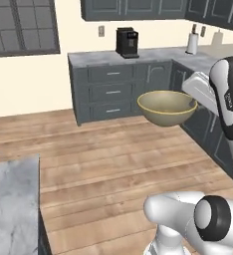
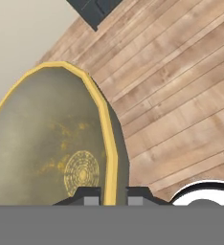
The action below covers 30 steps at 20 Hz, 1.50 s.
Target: Pick the jar and bowl and place them in the sink. Then turn on the water.
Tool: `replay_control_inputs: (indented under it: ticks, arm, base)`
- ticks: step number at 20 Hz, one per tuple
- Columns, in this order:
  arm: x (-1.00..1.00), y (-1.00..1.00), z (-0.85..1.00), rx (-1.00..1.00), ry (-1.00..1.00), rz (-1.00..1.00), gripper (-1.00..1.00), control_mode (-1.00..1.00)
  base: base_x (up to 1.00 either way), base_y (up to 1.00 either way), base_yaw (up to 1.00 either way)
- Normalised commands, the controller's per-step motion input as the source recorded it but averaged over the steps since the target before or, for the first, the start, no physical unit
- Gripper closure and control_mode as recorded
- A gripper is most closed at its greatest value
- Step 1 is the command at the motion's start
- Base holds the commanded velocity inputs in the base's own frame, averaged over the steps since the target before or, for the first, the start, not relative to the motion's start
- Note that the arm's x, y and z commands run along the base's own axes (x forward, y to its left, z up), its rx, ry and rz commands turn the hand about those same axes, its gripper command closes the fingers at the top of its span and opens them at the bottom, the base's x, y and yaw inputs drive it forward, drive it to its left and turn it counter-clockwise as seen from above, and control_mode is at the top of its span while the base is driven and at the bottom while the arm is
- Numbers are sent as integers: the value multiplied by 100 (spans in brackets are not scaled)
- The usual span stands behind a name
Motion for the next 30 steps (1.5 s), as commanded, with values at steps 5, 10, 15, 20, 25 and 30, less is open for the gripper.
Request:
replay_control_inputs:
  ticks: [5, 10, 15, 20, 25, 30]
  arm:
    - [0, 0, 0, 0, 0, 0, 100, 100]
    - [0, 0, 0, 0, 0, 0, 100, 100]
    - [0, 0, 0, 0, 0, 0, 100, 100]
    - [0, 0, 0, 0, 0, 0, 100, 100]
    - [0, 0, 0, 0, 0, 0, 100, 100]
    - [0, 0, 0, 0, 0, 0, 100, 100]
  base:
    - [97, 0, -27]
    - [66, -8, -43]
    - [60, 0, -57]
    - [54, 0, -61]
    - [50, 0, -66]
    - [43, 0, -69]
